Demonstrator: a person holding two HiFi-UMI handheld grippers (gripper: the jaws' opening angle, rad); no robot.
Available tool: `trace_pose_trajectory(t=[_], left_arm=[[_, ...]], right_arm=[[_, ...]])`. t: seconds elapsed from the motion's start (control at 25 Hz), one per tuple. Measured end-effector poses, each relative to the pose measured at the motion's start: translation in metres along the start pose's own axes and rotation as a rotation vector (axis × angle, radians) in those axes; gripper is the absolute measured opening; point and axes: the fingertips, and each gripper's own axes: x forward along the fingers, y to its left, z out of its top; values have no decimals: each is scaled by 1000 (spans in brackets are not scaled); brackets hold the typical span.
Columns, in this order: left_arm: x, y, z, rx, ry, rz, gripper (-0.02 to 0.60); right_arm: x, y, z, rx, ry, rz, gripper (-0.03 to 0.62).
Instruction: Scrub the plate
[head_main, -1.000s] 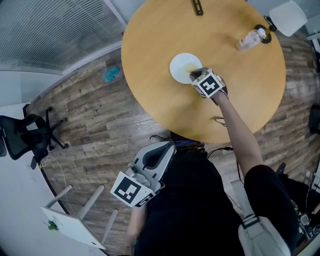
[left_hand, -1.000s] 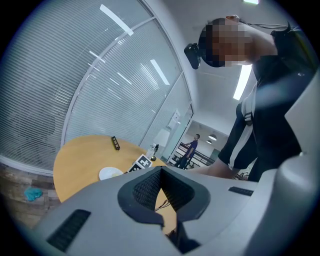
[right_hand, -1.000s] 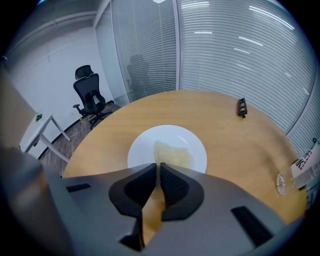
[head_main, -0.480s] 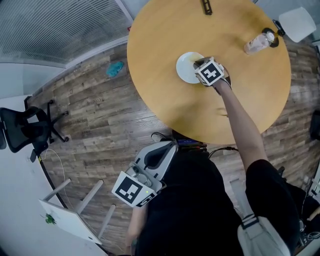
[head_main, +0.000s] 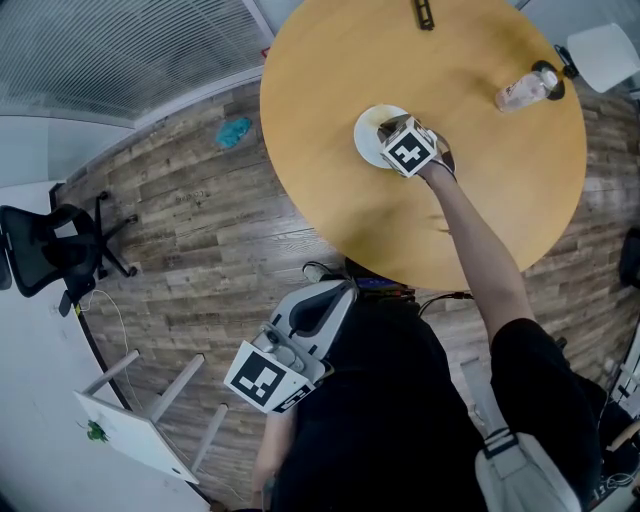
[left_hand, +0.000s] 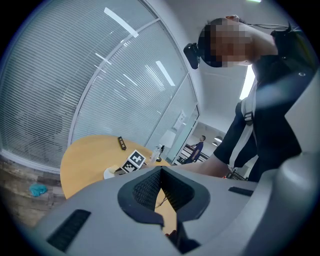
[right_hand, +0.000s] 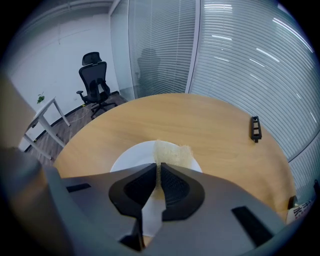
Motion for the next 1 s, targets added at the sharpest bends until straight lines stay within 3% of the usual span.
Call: trace_pose_trajectory(t=[0.6, 1.0], left_arm=[[4, -10, -1, 12, -4, -14, 12], [5, -16, -3, 12, -4, -34, 12]], right_arm=[[-10, 43, -19, -84, 0, 58, 26], [-23, 54, -34, -73, 2, 74, 26]])
